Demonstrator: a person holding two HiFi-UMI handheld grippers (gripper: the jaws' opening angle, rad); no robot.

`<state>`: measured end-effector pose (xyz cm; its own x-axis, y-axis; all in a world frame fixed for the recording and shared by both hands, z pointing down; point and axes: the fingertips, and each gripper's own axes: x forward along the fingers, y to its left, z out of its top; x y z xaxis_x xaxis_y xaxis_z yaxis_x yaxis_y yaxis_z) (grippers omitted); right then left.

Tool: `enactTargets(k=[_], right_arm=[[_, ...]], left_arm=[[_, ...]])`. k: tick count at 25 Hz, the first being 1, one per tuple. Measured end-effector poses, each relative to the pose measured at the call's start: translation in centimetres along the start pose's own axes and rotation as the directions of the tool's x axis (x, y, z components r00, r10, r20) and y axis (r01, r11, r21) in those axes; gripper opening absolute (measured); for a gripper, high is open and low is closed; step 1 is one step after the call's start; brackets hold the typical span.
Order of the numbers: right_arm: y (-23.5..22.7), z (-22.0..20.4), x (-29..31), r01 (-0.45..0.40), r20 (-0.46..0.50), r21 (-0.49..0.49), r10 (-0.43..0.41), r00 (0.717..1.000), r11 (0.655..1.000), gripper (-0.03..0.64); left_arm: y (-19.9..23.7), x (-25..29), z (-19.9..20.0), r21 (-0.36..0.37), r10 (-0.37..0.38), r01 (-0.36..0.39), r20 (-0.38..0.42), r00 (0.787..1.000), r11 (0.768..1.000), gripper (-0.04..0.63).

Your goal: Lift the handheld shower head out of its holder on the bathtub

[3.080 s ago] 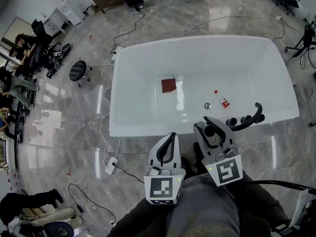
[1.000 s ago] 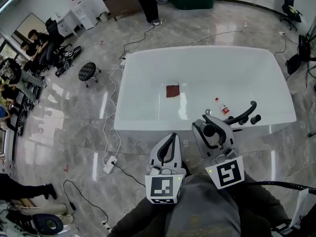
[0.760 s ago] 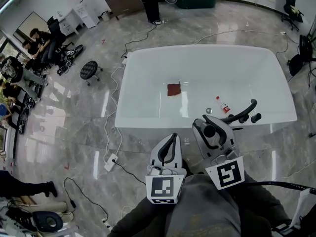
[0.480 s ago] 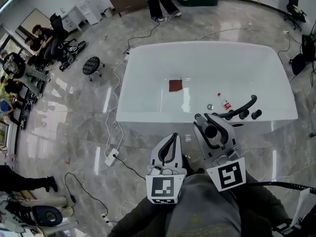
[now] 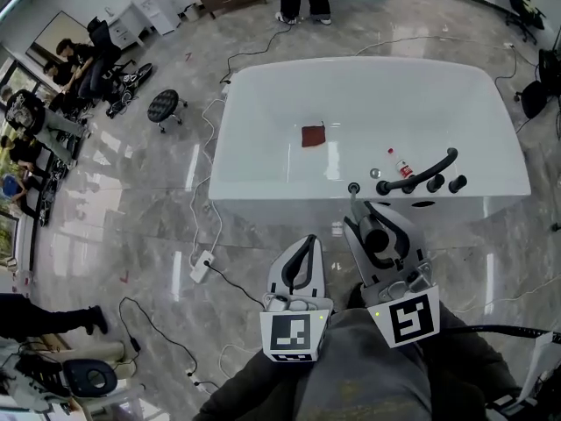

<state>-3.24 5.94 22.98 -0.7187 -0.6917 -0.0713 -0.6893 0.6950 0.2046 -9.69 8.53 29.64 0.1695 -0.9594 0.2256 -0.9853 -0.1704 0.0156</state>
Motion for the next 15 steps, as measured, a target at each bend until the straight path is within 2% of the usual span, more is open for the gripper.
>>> enactTargets(k=[3,8,15], right_arm=[[0.8,0.1,0.2,0.015,-0.014,-0.014,-0.015,1.0,1.0,0.133],[1.5,0.5,0.7,0.09,-0.022,-0.005,-0.09,0.996,0.996,0.133],[3.6,0.4,1.0,0.171,-0.064,-0.045,-0.174,0.983,0.984,0.133]], left_arm=[[0.4,0.0,-0.1,0.0,-0.034,0.034,0.003,0.999,0.999,0.003],[1.9,0.1,0.4,0.008,-0.092,0.092,0.018,0.996,0.996,0.003],[3.4,-0.6,-0.4,-0.004,-0.191,0.191,0.017,0.981,0.982,0.003]])
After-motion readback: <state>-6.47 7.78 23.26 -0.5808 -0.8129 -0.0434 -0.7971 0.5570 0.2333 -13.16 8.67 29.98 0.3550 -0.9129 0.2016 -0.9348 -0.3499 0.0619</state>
